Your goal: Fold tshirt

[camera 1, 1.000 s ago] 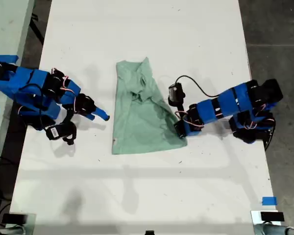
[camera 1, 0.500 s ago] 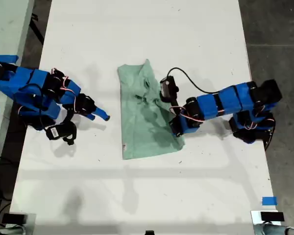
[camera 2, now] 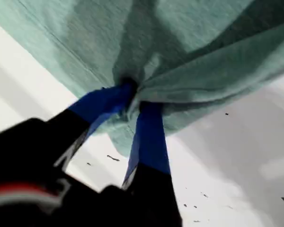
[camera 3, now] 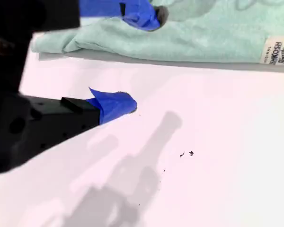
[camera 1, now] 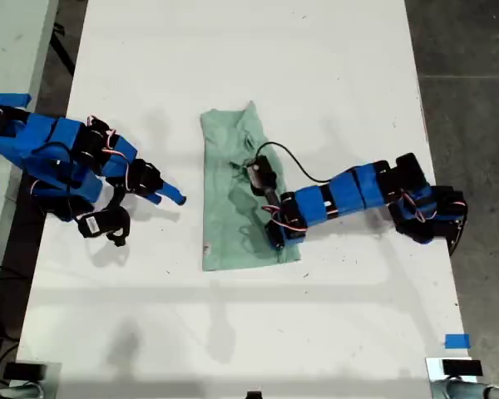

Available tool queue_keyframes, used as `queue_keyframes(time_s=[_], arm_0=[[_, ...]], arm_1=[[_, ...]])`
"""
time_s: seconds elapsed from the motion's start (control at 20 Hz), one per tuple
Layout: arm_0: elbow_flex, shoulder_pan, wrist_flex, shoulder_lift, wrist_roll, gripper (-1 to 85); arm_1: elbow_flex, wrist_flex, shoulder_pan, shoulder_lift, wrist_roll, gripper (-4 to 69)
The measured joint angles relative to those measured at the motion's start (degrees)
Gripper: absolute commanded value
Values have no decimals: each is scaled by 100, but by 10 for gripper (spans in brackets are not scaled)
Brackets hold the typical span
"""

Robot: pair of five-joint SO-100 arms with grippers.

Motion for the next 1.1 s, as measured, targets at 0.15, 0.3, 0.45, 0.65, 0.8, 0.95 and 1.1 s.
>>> queue_keyframes(time_s=[0.15, 0.3, 0.45, 0.65, 0.8, 0.95, 1.1], arm_0=[[-149, 35, 0, -132, -53, 239], [-659, 158, 0, -615, -88, 242], [-1301, 352, 0, -1318, -105, 243], [-2285, 677, 53, -2197, -281, 243], [-2971, 1055, 62, -2979, -571, 242], [-3876, 1301, 343, -4148, -765, 250], [-4518, 1345, 492, -5036, -800, 254]], arm_1=[[-237, 290, -62, 18, -18, 300], [-976, 1169, -70, 387, -229, 279], [-1151, 1881, -62, 1301, -466, 268], [-844, 2048, 334, 2487, -800, 260], [-290, 2074, 668, 2804, -932, 259], [-114, 2074, 870, 2804, -1116, 258], [-18, 2074, 1002, 2804, -1292, 258]])
